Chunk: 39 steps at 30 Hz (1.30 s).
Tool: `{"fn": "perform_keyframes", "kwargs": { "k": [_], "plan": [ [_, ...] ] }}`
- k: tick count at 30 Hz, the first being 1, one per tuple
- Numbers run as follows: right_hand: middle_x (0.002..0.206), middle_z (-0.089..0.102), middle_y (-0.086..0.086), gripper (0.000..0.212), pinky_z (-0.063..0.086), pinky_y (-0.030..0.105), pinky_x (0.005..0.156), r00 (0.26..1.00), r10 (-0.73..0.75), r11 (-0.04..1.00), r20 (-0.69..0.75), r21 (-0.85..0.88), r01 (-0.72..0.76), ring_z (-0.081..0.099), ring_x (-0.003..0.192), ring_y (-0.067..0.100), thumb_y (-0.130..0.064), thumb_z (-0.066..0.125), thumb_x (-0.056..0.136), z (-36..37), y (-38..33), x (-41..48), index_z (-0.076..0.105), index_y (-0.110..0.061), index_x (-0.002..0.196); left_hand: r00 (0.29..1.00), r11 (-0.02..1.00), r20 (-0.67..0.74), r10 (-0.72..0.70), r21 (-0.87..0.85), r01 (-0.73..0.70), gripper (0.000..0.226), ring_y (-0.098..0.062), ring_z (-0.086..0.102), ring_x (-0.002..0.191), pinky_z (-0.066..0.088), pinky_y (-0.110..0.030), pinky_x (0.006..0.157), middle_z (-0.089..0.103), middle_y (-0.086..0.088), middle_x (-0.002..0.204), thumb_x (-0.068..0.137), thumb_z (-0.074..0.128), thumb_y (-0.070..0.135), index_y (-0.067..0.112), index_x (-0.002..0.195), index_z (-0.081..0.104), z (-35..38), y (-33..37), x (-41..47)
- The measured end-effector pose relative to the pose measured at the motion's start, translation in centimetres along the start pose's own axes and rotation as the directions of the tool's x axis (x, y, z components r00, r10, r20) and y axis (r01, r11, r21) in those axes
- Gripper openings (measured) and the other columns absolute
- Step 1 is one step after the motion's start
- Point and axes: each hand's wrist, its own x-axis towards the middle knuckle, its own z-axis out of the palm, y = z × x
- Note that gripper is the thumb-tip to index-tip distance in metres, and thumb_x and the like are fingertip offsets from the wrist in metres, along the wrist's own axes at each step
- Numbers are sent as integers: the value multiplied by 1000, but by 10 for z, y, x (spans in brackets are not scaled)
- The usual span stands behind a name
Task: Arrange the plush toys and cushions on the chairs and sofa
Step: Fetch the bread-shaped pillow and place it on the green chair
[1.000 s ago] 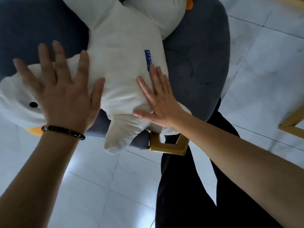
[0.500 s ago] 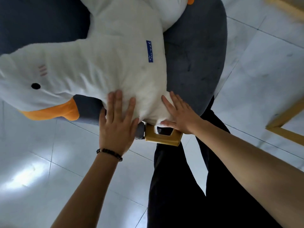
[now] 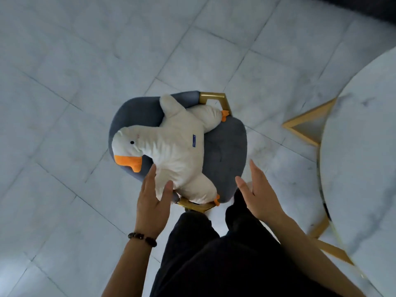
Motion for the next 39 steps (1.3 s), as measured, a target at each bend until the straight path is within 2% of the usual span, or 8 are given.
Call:
{"fn": "perform_keyframes", "kwargs": {
  "k": [2, 6, 14, 18, 22, 29, 35, 39],
  "plan": [
    [170, 21, 0, 75, 29, 42, 123, 993, 17, 994, -117, 113, -4, 26, 154, 20, -52, 46, 100, -26, -13, -22, 12, -27, 162, 1000, 995, 6, 5, -103, -4, 49, 8, 50, 115, 37, -5, 84, 48, 43, 125, 102, 55, 30, 52, 140, 33, -15, 17, -7],
    [165, 31, -2, 68, 31, 45, 123, 916, 89, 949, -391, 314, 42, 34, 150, 18, -41, 53, 102, -52, -28, -66, 21, -30, 161, 996, 962, 87, 31, -273, -6, 56, -12, 50, 128, 37, -28, 103, 49, 5, 149, 102, 55, 25, 24, 154, 35, -46, 38, 2],
    [159, 38, -16, 53, 28, 39, 124, 651, 414, 795, -636, 601, 81, 34, 147, 7, -38, 53, 103, -1, -38, -192, 38, -37, 153, 904, 912, 274, 329, -341, -229, 66, -14, 54, 131, 43, -51, 112, 58, 13, 140, 84, 67, 49, 34, 145, 47, -91, 57, 43],
    [134, 55, -26, 27, 36, 36, 118, 479, 640, 628, -601, 768, 125, 49, 132, 2, -41, 54, 102, 62, -43, -288, 57, -56, 124, 759, 869, 443, 478, -365, -334, 55, -12, 50, 132, 39, -41, 113, 55, 14, 140, 96, 66, 35, 32, 148, 45, -73, 55, 9],
    [133, 57, -30, 33, 39, 42, 118, 211, 794, 535, -570, 820, 202, 53, 132, 3, -37, 59, 100, 129, -40, -395, 60, -51, 129, 542, 844, 647, 536, -428, -324, 51, -9, 48, 130, 36, -28, 105, 52, 7, 144, 100, 59, 14, 19, 148, 46, -44, 56, -71],
    [131, 64, -18, 52, 45, 34, 105, -255, 868, 495, -426, 782, 378, 59, 128, 9, -48, 65, 86, 247, -27, -571, 59, -36, 136, 22, 751, 830, 558, -493, -439, 52, -9, 54, 129, 39, -37, 114, 56, 4, 143, 97, 62, 14, 23, 145, 47, 3, 45, -257],
    [136, 63, -13, 40, 49, 28, 100, -405, 883, 429, -236, 756, 495, 60, 124, 5, -27, 64, 98, 363, 14, -695, 58, -33, 137, -229, 640, 868, 441, -483, -597, 54, -12, 55, 127, 40, -39, 112, 55, -3, 145, 97, 62, 13, 19, 148, 45, 34, -50, -426],
    [136, 63, -13, 38, 49, 46, 109, -458, 882, 382, -109, 735, 560, 61, 124, 8, -27, 64, 98, 421, 46, -770, 56, -41, 133, -324, 598, 881, 344, -472, -648, 57, -15, 54, 129, 40, -33, 106, 53, -5, 147, 96, 64, 12, 17, 148, 43, 48, -114, -532]
  ]
}}
